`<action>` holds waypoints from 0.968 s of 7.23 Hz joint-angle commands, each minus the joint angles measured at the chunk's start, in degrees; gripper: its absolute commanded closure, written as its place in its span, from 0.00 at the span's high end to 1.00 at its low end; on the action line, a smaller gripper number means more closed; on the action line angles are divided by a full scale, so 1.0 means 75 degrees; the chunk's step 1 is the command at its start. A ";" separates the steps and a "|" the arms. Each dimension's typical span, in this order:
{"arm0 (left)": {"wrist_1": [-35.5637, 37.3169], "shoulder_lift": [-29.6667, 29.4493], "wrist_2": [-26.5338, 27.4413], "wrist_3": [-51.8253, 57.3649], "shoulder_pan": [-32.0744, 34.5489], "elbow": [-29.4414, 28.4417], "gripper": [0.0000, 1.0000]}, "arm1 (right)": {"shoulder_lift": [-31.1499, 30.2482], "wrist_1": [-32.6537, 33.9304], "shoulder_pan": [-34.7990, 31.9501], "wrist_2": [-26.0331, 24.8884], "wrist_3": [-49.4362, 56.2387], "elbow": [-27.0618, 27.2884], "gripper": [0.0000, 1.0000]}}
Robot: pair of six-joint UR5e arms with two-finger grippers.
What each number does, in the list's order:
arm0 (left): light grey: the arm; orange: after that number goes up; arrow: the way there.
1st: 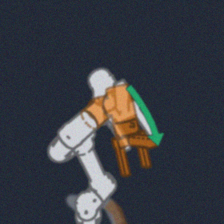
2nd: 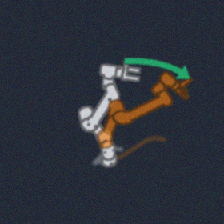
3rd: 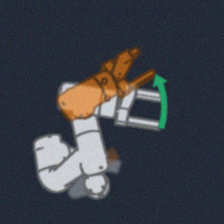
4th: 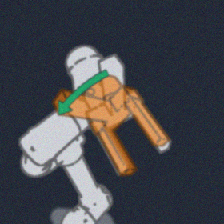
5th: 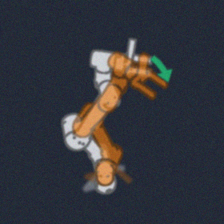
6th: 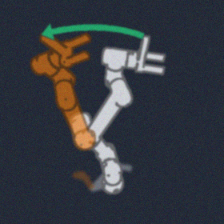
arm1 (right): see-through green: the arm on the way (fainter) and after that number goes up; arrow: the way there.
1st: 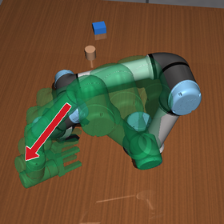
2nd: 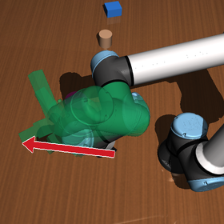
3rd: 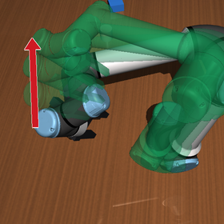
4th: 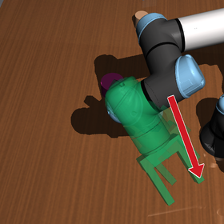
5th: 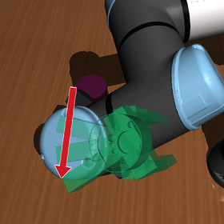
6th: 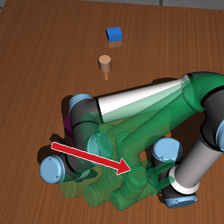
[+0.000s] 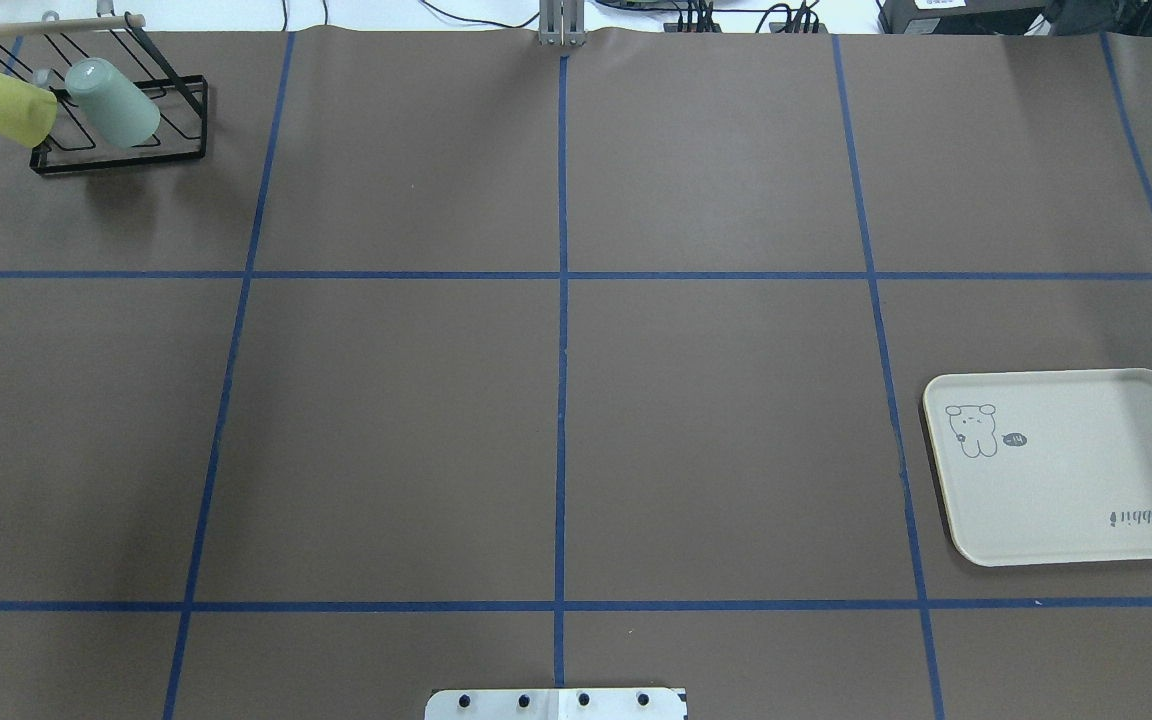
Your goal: Left arm grabs green cup and hands to right arm on tray
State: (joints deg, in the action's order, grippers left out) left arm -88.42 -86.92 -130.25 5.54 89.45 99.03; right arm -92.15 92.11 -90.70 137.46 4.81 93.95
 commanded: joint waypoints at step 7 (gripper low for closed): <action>0.1982 -0.1458 0.0082 -0.0024 -0.0043 0.0516 1.00 | 0.0099 0.0000 0.0000 0.0000 -0.0055 0.0024 0.99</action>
State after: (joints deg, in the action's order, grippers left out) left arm -81.53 -92.49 -129.95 5.34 89.23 101.31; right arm -91.44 92.10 -90.70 137.46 4.40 94.07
